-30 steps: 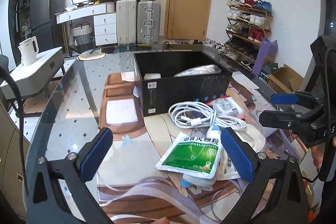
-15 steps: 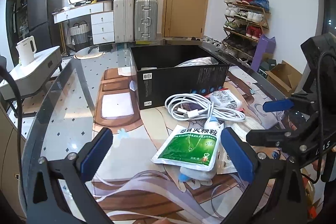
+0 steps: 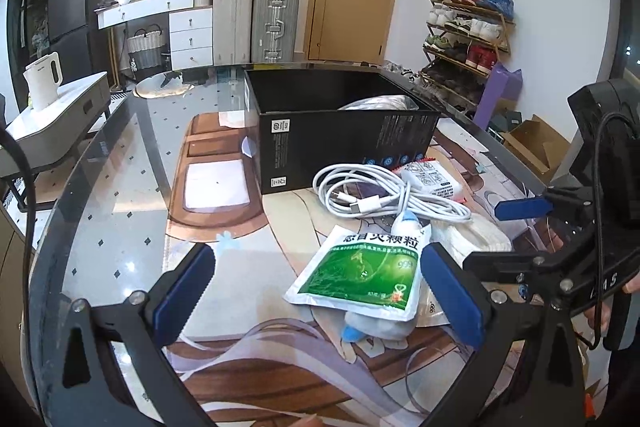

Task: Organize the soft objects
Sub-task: 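Move the right tool to the coiled white rope beside the cables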

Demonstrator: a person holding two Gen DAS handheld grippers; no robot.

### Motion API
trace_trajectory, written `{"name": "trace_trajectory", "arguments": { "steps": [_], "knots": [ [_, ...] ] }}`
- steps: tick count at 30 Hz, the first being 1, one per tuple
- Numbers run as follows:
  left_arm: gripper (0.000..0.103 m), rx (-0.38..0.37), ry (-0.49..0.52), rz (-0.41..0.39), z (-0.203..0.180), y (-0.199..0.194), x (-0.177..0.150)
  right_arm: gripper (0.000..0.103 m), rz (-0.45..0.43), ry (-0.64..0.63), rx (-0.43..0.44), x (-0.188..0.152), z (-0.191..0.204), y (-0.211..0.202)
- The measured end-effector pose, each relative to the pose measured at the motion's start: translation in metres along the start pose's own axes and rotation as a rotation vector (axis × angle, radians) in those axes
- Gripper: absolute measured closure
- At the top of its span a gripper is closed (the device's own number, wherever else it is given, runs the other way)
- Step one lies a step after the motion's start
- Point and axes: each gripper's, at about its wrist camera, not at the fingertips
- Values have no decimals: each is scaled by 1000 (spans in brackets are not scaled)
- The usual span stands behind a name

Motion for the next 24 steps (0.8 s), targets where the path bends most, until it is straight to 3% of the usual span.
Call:
{"name": "trace_trajectory", "arguments": {
  "steps": [14,24],
  "knots": [
    [0,-39,18,25,-6,4,-2,1,38,-14,3,-5,-20,4],
    [0,-43,30,38,-12,7,-1,1,19,-34,14,-5,-4,2]
  ]
}}
Point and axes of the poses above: each gripper's, at about its wrist camera, not at the fingertips, and y roughly the way its jaws point, z to its left, x to its top, and after that the axes turned 12 degrees about -x, right-handed
